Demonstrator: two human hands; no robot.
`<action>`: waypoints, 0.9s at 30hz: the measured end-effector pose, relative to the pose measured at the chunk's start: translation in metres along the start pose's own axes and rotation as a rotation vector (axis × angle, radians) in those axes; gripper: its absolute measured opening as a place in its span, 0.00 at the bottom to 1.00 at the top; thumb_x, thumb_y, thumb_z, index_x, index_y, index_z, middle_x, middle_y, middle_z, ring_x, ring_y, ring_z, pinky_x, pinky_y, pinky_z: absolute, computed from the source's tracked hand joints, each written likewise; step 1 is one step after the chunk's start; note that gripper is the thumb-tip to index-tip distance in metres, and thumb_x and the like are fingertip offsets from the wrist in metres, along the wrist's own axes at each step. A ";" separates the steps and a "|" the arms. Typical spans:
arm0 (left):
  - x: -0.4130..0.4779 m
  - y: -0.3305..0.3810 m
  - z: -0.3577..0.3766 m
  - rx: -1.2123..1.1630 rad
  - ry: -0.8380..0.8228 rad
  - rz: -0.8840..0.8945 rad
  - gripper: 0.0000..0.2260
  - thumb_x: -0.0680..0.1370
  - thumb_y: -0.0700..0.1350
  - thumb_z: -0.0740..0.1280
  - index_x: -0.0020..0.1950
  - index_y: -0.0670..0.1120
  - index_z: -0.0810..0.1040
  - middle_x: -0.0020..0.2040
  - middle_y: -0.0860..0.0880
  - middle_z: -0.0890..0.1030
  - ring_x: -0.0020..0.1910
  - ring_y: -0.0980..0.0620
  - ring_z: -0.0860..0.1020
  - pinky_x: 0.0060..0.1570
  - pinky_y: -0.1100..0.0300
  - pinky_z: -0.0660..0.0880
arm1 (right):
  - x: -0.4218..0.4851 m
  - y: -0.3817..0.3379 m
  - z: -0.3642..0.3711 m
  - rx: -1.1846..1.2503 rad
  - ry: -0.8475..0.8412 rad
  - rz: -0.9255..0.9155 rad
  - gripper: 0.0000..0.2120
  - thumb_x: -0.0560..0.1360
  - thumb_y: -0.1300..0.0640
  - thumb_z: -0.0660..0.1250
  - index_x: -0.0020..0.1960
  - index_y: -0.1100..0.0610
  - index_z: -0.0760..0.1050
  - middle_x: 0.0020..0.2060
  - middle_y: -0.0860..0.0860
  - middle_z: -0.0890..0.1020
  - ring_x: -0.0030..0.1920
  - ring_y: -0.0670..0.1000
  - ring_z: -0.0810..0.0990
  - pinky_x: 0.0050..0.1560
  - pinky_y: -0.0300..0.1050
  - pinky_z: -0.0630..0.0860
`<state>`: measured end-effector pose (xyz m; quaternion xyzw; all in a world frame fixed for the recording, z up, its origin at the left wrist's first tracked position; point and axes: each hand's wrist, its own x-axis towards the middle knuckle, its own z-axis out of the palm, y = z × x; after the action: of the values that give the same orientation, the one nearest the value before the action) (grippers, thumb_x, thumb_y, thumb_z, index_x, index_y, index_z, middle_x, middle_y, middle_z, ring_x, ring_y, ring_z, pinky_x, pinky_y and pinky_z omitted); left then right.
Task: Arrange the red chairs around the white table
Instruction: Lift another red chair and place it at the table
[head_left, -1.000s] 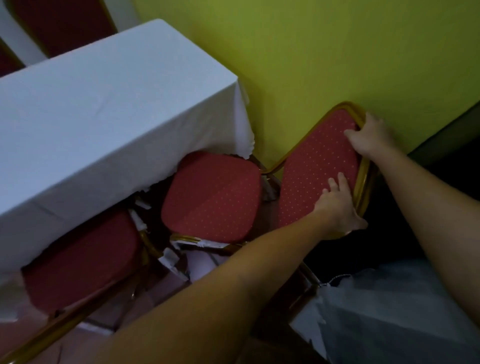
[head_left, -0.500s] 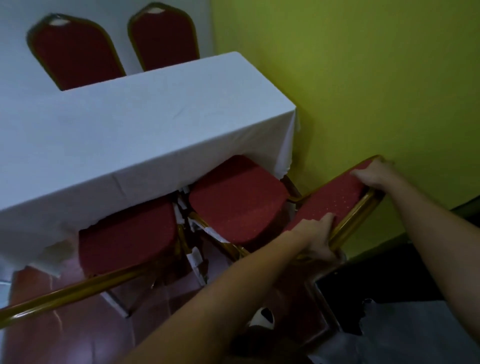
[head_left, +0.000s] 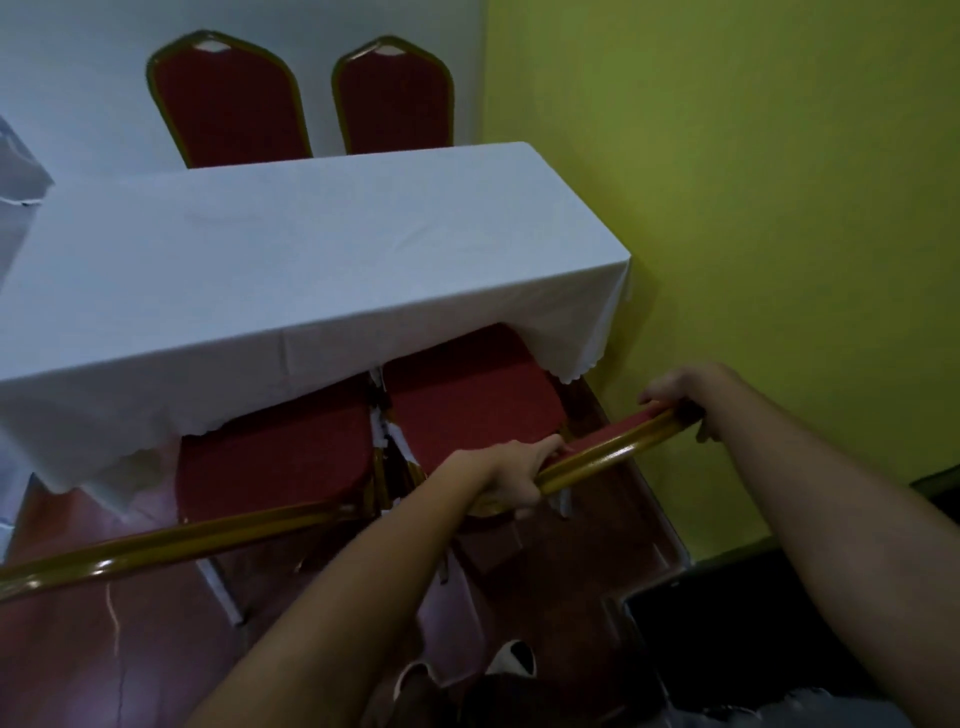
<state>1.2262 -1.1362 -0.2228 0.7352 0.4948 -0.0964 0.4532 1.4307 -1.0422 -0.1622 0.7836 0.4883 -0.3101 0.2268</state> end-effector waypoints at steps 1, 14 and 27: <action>-0.004 -0.010 -0.003 -0.014 0.007 -0.003 0.40 0.66 0.36 0.71 0.71 0.58 0.57 0.55 0.44 0.74 0.50 0.44 0.75 0.46 0.50 0.74 | 0.001 -0.003 0.007 0.020 0.014 -0.040 0.16 0.81 0.49 0.56 0.50 0.64 0.67 0.43 0.60 0.71 0.45 0.59 0.77 0.47 0.52 0.73; -0.033 -0.082 -0.027 -0.144 0.093 -0.035 0.32 0.65 0.32 0.68 0.57 0.64 0.66 0.47 0.52 0.78 0.44 0.44 0.80 0.37 0.52 0.78 | 0.005 -0.007 0.084 0.268 0.697 -0.924 0.28 0.74 0.38 0.48 0.54 0.48 0.82 0.57 0.45 0.83 0.64 0.49 0.76 0.70 0.59 0.58; 0.028 -0.006 0.016 0.194 0.842 0.129 0.25 0.75 0.59 0.66 0.72 0.61 0.66 0.54 0.52 0.84 0.48 0.50 0.84 0.44 0.57 0.77 | 0.072 0.032 0.038 0.269 0.808 -1.034 0.30 0.71 0.44 0.46 0.38 0.54 0.85 0.33 0.53 0.86 0.35 0.57 0.82 0.34 0.43 0.69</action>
<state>1.2401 -1.1297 -0.2521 0.7788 0.5783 0.1942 0.1456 1.4734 -1.0358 -0.2378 0.5249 0.8045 -0.1194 -0.2511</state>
